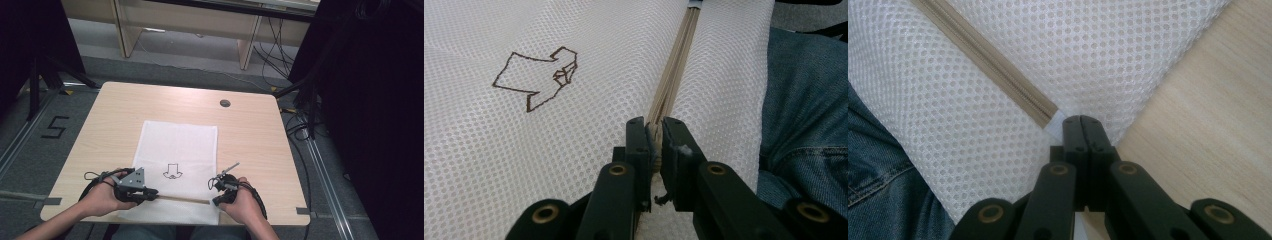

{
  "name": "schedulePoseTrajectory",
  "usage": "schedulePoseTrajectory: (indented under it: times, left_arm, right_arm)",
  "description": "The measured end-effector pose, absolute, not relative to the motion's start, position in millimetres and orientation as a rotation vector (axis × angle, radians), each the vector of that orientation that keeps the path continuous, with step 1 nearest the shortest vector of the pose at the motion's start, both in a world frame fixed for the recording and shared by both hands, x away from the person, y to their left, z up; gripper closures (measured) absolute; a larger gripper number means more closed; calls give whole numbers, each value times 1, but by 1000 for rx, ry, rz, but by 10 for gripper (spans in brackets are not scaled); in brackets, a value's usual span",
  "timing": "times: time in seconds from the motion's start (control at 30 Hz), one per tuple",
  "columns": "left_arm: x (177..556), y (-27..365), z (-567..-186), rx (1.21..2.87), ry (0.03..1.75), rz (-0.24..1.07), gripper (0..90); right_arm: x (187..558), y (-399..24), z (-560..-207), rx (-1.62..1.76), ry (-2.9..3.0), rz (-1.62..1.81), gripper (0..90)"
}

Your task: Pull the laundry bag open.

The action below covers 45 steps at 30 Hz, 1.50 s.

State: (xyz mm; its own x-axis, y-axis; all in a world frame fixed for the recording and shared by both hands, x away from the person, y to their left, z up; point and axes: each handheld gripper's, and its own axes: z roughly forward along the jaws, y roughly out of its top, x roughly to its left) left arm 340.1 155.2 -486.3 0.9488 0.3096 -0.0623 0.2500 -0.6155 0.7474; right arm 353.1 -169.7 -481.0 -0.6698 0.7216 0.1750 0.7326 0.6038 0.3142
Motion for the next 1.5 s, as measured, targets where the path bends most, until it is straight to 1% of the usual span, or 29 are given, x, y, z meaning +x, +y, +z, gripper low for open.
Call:
schedulePoseTrajectory:
  times: [0.37,0.4,0.53,0.93,1.13,1.17,1.3,1.37,1.4,1.47,1.5]
  left_arm:
    - [340,163,-485,2279,398,123,821]
    - [339,163,-486,2255,407,93,821]
    - [339,164,-486,2272,401,122,821]
    - [340,165,-487,2268,396,105,821]
    - [339,165,-486,2265,404,115,821]
    - [339,166,-486,2280,388,133,821]
    - [338,167,-486,2262,413,113,822]
    - [339,171,-486,2286,412,145,822]
    - [340,176,-486,2256,431,118,822]
    - [339,177,-486,2254,443,105,822]
    - [339,179,-486,2282,425,145,822]
  right_arm:
    - [353,-170,-481,-1262,-2784,-566,900]
    - [353,-170,-481,-1269,-2780,-566,900]
    - [353,-170,-481,-1265,-2783,-565,900]
    - [353,-170,-481,-1265,-2786,-570,900]
    - [353,-170,-481,-1265,-2791,-573,900]
    - [352,-169,-481,-1278,-2784,-565,900]
    - [353,-170,-481,-1264,-2790,-564,900]
    - [353,-170,-481,-1265,-2790,-561,900]
    - [353,-170,-481,-1266,-2791,-561,900]
    - [353,-170,-481,-1268,-2790,-561,900]
    - [353,-170,-481,-1269,-2789,-561,900]
